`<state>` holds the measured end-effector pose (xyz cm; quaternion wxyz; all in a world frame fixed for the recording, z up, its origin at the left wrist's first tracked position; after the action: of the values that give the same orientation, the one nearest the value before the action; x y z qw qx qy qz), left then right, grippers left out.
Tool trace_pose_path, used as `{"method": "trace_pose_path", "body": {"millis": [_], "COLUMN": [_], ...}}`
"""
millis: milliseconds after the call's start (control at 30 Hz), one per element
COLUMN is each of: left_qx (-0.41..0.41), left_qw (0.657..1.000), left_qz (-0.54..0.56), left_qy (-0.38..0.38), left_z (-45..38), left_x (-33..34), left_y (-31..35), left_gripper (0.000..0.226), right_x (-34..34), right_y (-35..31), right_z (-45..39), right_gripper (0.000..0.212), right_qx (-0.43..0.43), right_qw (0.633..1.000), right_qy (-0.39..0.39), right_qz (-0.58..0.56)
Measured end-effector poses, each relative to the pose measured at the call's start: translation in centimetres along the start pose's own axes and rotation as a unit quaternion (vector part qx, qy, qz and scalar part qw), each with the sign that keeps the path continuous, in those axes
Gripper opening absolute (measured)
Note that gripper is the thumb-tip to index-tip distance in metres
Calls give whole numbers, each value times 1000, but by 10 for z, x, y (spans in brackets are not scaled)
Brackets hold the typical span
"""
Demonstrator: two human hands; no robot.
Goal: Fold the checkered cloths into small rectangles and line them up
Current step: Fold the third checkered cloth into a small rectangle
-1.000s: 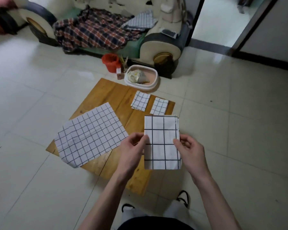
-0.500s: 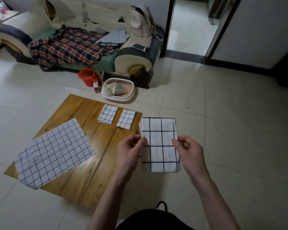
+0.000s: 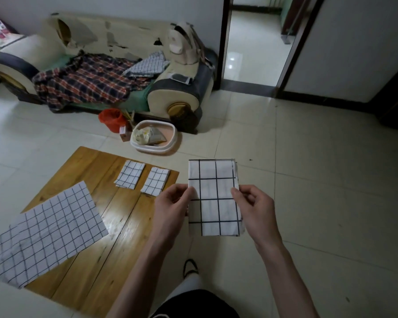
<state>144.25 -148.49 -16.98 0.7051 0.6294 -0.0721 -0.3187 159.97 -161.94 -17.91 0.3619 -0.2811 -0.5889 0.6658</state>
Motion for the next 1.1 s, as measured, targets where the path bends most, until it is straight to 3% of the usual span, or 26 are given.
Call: {"method": "trace_pose_path", "body": {"millis": [700,1100], "left_qx": [-13,-54], "left_qw": [999,995], "left_qz": [45,36], "left_qy": [29,82], "left_z": [-285,-405], "left_x": [17,25], "left_y": [63,74], "left_gripper": [12,12], "right_x": [86,134], "right_y": [-30,-41], "right_z": [-284,-413], "right_gripper": [9,6], "right_qx": [13,25], "right_qw": [999,997], "right_qy": [-30,-69], "right_qz": [15,36]}}
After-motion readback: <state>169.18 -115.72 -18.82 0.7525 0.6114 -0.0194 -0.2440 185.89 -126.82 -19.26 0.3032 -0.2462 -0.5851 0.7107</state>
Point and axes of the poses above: each hand's wrist, its own z-axis away from the middle knuckle, its own x-axis out of the palm, y = z × x, the point moved 3 cm from there along -z, towards the middle knuckle, and after that the axes turned 12 degrees about -z, right-handed, at the moved point
